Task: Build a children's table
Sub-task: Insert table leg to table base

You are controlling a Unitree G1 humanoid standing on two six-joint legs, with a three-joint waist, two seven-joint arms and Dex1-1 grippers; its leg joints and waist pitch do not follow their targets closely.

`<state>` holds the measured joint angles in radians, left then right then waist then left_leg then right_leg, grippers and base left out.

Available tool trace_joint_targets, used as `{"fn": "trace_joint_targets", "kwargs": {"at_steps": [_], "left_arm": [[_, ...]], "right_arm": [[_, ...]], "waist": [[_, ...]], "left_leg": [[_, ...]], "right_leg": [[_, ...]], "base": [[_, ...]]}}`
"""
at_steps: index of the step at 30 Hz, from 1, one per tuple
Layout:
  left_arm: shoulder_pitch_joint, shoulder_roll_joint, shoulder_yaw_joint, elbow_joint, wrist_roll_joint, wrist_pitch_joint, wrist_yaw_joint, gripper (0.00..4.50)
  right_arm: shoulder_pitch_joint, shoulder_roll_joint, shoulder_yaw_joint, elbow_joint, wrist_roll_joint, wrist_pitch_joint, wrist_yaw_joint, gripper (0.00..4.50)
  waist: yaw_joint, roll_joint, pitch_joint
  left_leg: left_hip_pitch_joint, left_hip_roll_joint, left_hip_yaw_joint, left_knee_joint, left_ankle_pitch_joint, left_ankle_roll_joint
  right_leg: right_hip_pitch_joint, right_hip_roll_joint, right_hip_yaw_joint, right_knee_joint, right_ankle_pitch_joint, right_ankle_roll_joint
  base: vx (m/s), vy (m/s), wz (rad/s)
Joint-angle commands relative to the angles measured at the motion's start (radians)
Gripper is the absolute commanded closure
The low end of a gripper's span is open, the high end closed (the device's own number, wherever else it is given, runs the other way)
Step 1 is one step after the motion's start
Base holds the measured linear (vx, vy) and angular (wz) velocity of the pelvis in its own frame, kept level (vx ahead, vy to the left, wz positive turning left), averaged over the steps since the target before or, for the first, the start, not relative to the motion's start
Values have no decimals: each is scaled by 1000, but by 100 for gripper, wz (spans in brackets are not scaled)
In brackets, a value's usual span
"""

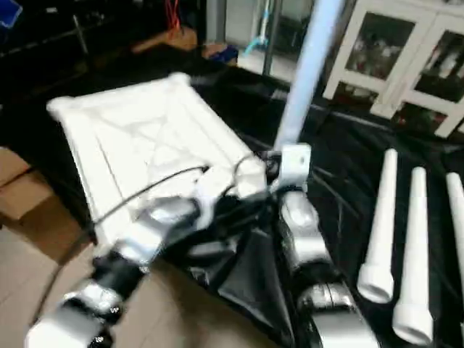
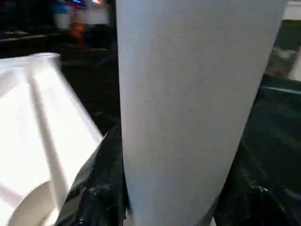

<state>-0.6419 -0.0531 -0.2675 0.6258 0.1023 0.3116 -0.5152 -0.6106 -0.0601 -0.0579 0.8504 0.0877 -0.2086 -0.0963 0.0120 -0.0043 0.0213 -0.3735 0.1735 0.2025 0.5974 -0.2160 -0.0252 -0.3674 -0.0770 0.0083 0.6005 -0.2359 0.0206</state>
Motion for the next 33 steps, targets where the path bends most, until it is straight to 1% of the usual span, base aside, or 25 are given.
{"fn": "trace_joint_targets", "kwargs": {"at_steps": [1, 2, 3, 4, 5, 6, 7, 10, 11, 14, 15, 17, 19, 23, 28, 33], "left_arm": [[-50, -25, 52, -16, -30, -47, 83, 450], [-59, -30, 50, -6, -16, -55, 102, 450], [-62, -33, 53, -3, -10, -52, 109, 450], [-65, -32, 57, 0, -8, -50, 113, 450], [-69, -29, 64, 7, -6, -49, 117, 450], [-70, -28, 67, 9, -5, -48, 117, 450], [-70, -21, 73, 12, -6, -47, 122, 450], [-74, -13, 71, 30, -7, -57, 130, 450], [-76, -11, 72, 36, -9, -60, 132, 450], [-81, -8, 75, 46, -12, -66, 133, 450], [-82, -8, 74, 47, -11, -66, 130, 450], [-80, -7, 73, 44, -11, -65, 125, 450], [-73, -5, 70, 38, -11, -63, 120, 450], [-75, -2, 71, 44, -15, -66, 116, 450], [-78, 3, 75, 51, -17, -70, 114, 450], [-81, 7, 77, 56, -19, -73, 109, 450]], "right_arm": [[62, 32, 0, 156, -16, 97, -53, 263], [39, 41, 5, 172, -34, 68, -79, 263], [30, 44, 6, 182, -41, 56, -90, 263], [24, 48, 6, 182, -46, 35, -99, 263], [15, 56, 0, 189, -47, -4, -108, 263], [12, 58, -1, 191, -47, -16, -110, 263], [10, 62, -3, 192, -47, -39, -111, 263], [1, 68, -18, 211, -30, -66, -100, 263], [-3, 71, -25, 217, -23, -76, -93, 263], [-14, 81, -44, 221, -1, -105, -55, 263], [-20, 84, -49, 230, 3, -107, -43, 263], [-24, 87, -52, 238, 5, -113, -34, 263], [-29, 87, -46, 239, 0, -124, -29, 263], [-37, 85, -41, 249, -12, -135, -7, 263], [-47, 83, -49, 267, -20, -136, -8, 263], [-55, 82, -54, 281, -19, -136, -1, 263]], "waist": [[2, -5, -54], [2, -6, -55], [2, -6, -54], [3, -7, -53], [3, -6, -53], [4, -5, -53], [5, -5, -54], [5, -4, -55], [5, -4, -54], [4, -4, -51], [4, -4, -50], [4, -3, -50], [3, -1, -51], [1, -3, -53], [-2, -2, -53], [-3, -3, -53]], "left_leg": [[20, 44, -23, -55, 67, 87], [18, 43, -23, -54, 85, 100], [17, 44, -23, -53, 82, 108], [18, 48, -23, -55, 65, 111], [18, 48, -23, -55, 55, 112], [19, 50, -23, -55, 46, 112], [19, 50, -23, -54, 53, 114], [16, 49, -22, -50, 72, 124], [16, 49, -22, -50, 67, 127], [14, 51, -21, -53, 13, 124], [15, 52, -21, -54, -2, 121], [15, 52, -22, -54, -1, 120], [15, 53, -22, -52, 13, 124], [12, 50, -22, -49, 42, 141], [13, 52, -22, -49, 34, 147], [13, 52, -21, -48, 45, 155]], "right_leg": [[35, -46, 17, -29, 400, -264], [36, -48, 15, -26, 428, -262], [36, -49, 14, -25, 428, -260], [35, -51, 13, -27, 404, -260], [35, -51, 13, -28, 390, -260], [34, -52, 13, -28, 370, -260], [33, -50, 13, -26, 373, -260], [32, -49, 12, -23, 401, -258], [31, -49, 12, -22, 401, -259], [28, -51, 13, -27, 342, -262], [27, -51, 13, -29, 316, -264], [27, -51, 13, -28, 304, -268], [26, -51, 13, -27, 315, -273], [29, -51, 12, -23, 356, -281], [28, -52, 12, -24, 333, -293], [27, -52, 12, -23, 340, -298]], "base": [[0, 0, 0], [0, 0, 0], [0, 0, 0], [0, 0, 0], [0, 0, 0], [0, 0, 0], [0, 0, 0], [0, 0, 0], [0, 0, 0], [0, 0, 0], [0, 0, 0], [0, 0, 0], [0, 0, 0], [0, 0, 0], [0, 0, 0], [0, 0, 0]]}}
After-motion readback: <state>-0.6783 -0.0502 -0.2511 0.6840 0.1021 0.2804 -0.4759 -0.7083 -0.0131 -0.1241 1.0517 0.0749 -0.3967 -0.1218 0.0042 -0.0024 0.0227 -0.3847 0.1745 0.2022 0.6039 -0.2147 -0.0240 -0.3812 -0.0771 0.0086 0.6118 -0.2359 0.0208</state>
